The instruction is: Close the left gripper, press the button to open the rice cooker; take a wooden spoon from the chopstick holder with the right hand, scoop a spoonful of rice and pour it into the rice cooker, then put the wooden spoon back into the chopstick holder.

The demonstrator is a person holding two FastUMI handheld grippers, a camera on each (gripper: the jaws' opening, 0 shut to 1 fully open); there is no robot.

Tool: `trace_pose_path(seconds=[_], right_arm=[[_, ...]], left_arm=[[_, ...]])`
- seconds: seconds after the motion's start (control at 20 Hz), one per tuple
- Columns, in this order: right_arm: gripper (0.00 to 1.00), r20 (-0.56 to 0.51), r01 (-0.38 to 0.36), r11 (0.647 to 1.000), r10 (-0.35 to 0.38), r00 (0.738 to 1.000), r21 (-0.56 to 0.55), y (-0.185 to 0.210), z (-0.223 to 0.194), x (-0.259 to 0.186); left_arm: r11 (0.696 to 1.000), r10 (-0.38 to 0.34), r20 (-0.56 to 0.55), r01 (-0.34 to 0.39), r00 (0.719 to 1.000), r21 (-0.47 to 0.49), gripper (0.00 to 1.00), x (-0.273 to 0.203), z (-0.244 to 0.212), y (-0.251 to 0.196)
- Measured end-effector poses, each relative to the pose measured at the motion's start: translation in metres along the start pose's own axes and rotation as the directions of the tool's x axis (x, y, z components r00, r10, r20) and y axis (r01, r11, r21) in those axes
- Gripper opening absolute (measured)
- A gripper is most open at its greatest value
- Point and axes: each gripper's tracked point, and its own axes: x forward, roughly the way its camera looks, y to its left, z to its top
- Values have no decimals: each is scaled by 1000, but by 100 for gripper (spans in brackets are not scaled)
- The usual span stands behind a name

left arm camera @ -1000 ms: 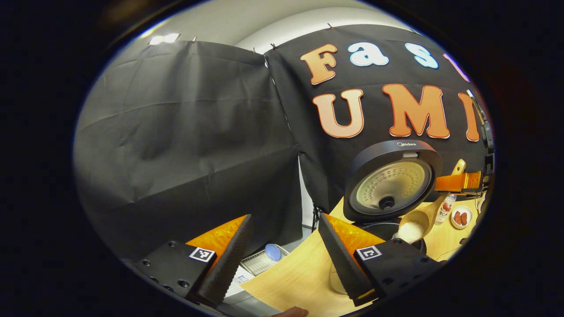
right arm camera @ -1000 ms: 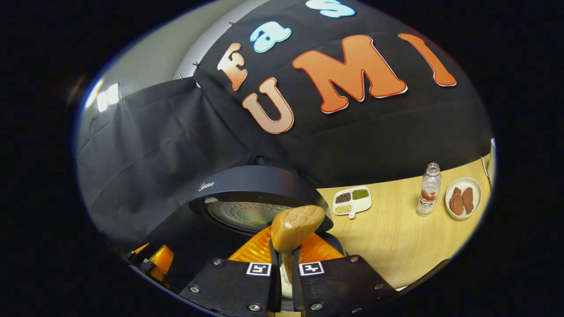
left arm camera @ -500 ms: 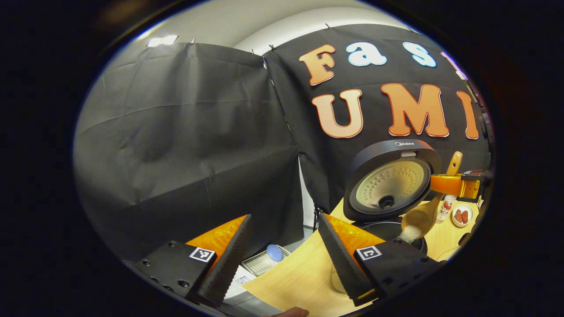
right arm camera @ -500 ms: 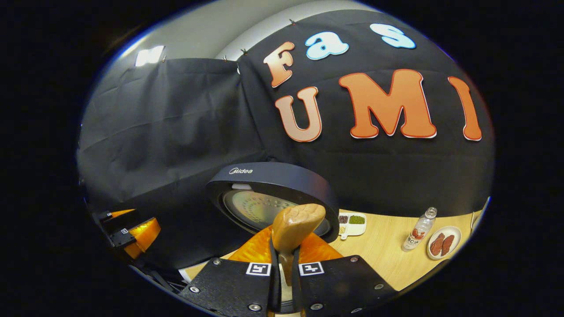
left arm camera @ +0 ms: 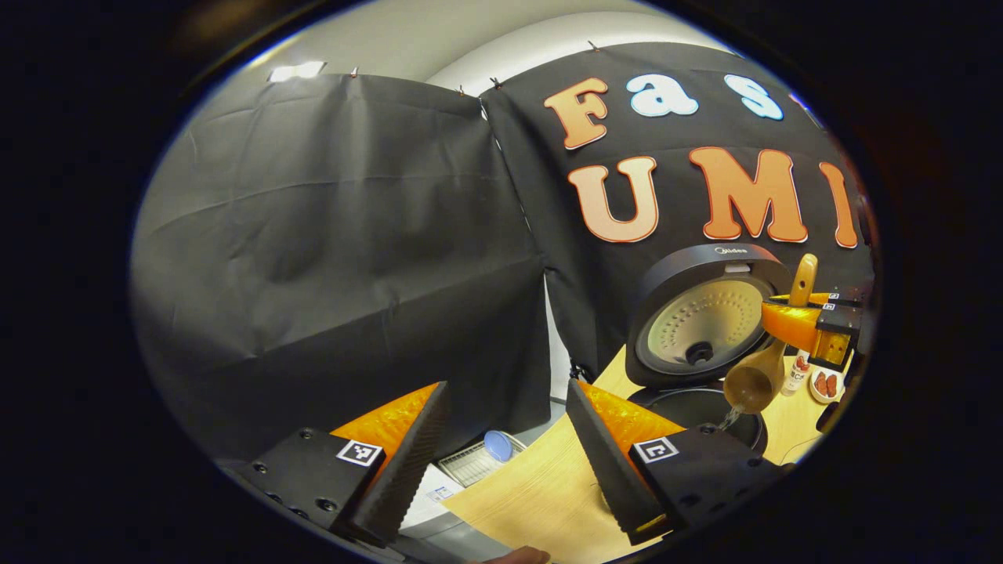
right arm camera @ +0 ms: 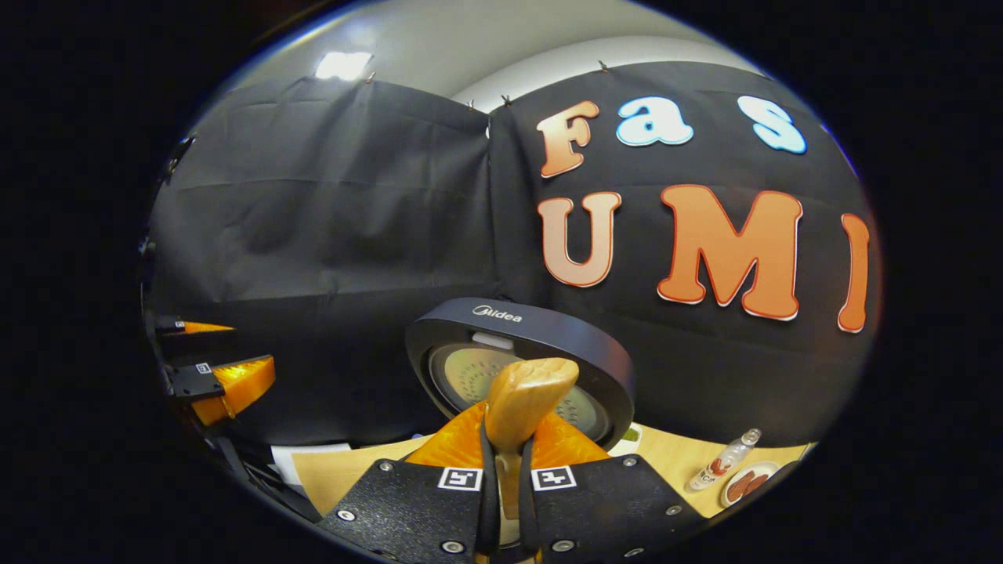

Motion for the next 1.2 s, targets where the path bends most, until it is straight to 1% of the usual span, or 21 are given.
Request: trace_pose_path(seconds=[0.05, 0.15, 0.3, 0.4, 0.45, 0.5, 0.55, 0.75, 0.8, 0.85, 1.0, 1.1, 1.15, 1.2], right_arm=[[9, 3, -10, 1000, 10, 1000, -11, 3, 0, 0], [9, 0, -30, 1000, 30, 1000, -3, 9, -1, -4], [9, -10, -29, 997, 30, 999, 69, -1, 2, -12], [9, -15, -13, 990, 15, 1000, 141, -21, 6, -21], [9, -20, 1, 985, 3, 1000, 175, -32, 6, -28], [5, -28, 18, 978, -12, 1000, 206, -44, 5, -38], [9, -38, 39, 972, -31, 999, 232, -56, 4, -49], [9, -76, 154, 946, -138, 987, 287, -116, -10, -99], [9, -91, 190, 937, -171, 981, 294, -131, -18, -113], [9, -105, 227, 927, -205, 973, 299, -146, -24, -129], [9, -159, 340, 882, -303, 940, 326, -191, -49, -179], [9, -198, 412, 844, -364, 910, 344, -221, -68, -212], [9, -220, 449, 822, -394, 893, 350, -235, -77, -228], [9, -240, 485, 799, -423, 874, 356, -247, -86, -243]], left_arm=[[1000, 4, -3, -4, 1000, -4, 100, 1, 1, 0], [1000, 10, -5, -10, 1000, -8, 100, 0, 1, -1], [1000, 1, 0, -1, 1000, -11, 100, -4, 1, -2], [1000, -11, 4, 11, 1000, -14, 100, -13, -1, -9], [1000, -20, 5, 20, 1000, -16, 100, -16, 0, -15], [999, -31, 5, 31, 999, -18, 95, -17, 1, -22], [999, -45, 5, 45, 999, -20, 100, -18, 3, -31], [990, -135, -4, 134, 991, -35, 100, -22, 9, -82], [987, -154, -6, 154, 988, -40, 95, -24, 11, -92], [985, -169, -3, 168, 986, -39, 100, -28, 14, -103], [977, -211, 4, 211, 978, -19, 100, -37, 24, -135], [969, -246, -2, 246, 969, -6, 100, -43, 26, -157], [963, -270, -20, 270, 963, 4, 95, -46, 25, -170], [959, -284, -30, 284, 958, 10, 95, -48, 23, -179]])
